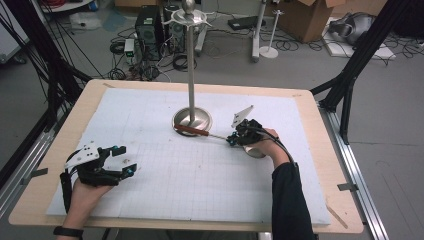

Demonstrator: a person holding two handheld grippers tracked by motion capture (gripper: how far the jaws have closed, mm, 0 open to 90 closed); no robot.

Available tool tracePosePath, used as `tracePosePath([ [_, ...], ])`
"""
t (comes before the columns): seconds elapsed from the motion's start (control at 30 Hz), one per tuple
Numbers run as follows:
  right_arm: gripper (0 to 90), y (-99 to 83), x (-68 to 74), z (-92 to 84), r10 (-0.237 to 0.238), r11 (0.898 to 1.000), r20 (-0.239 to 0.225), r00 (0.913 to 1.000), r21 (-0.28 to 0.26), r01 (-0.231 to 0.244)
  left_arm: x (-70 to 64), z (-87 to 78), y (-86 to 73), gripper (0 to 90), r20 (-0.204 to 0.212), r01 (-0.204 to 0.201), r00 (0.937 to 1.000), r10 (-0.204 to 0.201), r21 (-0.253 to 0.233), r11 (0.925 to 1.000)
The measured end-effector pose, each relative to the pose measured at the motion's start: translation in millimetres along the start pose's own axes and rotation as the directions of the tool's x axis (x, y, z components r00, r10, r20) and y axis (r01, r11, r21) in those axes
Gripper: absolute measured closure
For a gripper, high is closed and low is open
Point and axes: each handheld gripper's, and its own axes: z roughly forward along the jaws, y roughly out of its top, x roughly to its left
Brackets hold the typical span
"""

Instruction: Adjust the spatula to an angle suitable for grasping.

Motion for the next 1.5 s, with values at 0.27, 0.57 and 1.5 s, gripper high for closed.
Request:
tracePosePath([
  [0.27, 84.6, 0.3, 6.5, -1.9, 0.002, 1.000, -0.008, 1.0000, -0.016, -0.002, 0.9, -0.7, 0.0, 19.0, -0.005, 0.002, 1.0000, -0.002, -0.003, 1.0000],
  [0.57, 84.6, -5.1, 11.8, -15.1, 0.077, 0.992, 0.023, 0.9968, -0.099, -0.074, 1.2, -0.6, 1.3, 19.1, -0.007, 0.003, 1.0000, -0.003, -0.005, 1.0000],
  [1.5, 84.6, -9.2, 68.8, -86.6, 0.203, 0.843, 0.186, 0.9615, -0.533, -0.074, 3.1, 0.9, 7.8, 19.0, 0.004, 0.006, 1.0000, -0.006, -0.041, 0.9991],
])
